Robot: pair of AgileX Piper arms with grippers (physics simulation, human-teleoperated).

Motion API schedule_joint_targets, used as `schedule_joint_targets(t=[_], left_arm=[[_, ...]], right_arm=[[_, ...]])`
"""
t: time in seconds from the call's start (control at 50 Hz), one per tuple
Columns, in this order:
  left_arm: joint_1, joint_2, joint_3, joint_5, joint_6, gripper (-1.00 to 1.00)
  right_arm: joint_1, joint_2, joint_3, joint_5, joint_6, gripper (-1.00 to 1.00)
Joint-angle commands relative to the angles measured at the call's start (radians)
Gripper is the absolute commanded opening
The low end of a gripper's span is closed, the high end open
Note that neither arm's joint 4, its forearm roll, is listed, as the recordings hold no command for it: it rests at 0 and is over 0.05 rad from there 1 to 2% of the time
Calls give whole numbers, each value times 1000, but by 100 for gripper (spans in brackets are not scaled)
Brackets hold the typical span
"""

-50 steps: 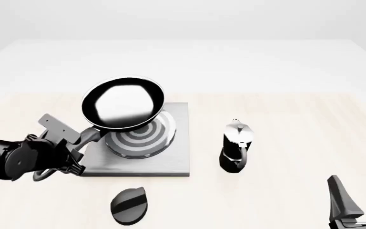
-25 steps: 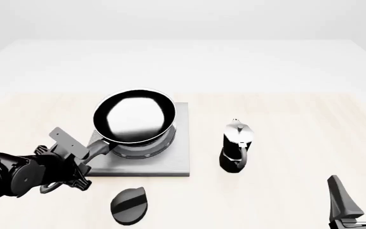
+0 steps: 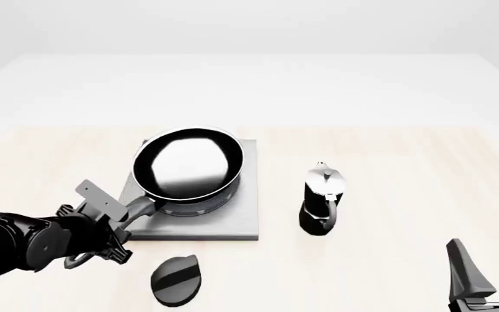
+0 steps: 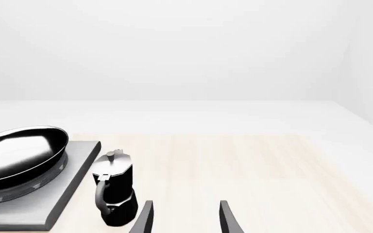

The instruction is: Turn on the stove and put the frying pan on it.

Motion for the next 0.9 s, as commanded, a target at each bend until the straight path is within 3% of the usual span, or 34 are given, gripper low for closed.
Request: schedule_joint_targets(t=[0.02, 0.18, 0.2, 0.6, 0.9], left_arm=[[27, 76, -61, -4, 89, -100], [21, 66, -56, 3, 86, -100], [16, 65, -58, 7, 81, 100], [38, -42, -79, 72, 80, 100], [28, -180, -155, 191, 24, 100]], right_arm=[[0, 0, 0, 0, 0, 100], [0, 0, 0, 0, 0, 100], [0, 0, 0, 0, 0, 100], [0, 0, 0, 0, 0, 100], [0, 0, 0, 0, 0, 100]])
